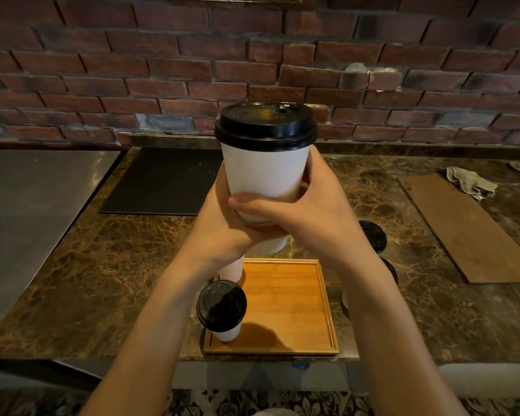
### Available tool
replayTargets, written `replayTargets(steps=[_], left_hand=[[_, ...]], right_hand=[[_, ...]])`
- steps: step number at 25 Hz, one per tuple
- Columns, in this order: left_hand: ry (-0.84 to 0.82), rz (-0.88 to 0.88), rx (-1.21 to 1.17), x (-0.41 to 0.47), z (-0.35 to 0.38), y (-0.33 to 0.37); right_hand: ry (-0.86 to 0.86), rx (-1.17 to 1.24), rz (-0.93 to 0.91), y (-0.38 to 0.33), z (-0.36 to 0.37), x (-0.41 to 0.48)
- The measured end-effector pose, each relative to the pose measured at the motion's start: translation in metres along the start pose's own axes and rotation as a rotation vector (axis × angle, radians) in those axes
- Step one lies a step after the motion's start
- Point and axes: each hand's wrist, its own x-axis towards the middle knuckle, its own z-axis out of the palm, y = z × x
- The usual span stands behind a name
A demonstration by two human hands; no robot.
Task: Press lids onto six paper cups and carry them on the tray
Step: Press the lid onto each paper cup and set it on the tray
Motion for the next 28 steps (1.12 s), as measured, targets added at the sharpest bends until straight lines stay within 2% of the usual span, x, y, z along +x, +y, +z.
replayTargets(steps=[5,11,21,28], left_hand=[[-0.193,0.02,0.027,-0.001,-0.011,0.007],[-0.288,-0.056,0.013,-0.001,-0.018,0.009],[-0.239,-0.058,-0.025,-0.004,-0.017,0.0],[-0.109,0.012,0.02,-0.002,-0.009,-0.006]], right_hand=[[-0.11,0.109,-0.009,0.001,-0.007,-0.002],[-0.228,0.183,0.021,0.007,-0.014,-0.002],[-0.245,0.133,0.037,0.007,-0.015,-0.003],[-0.098,0.037,0.027,0.003,-0.006,-0.003]])
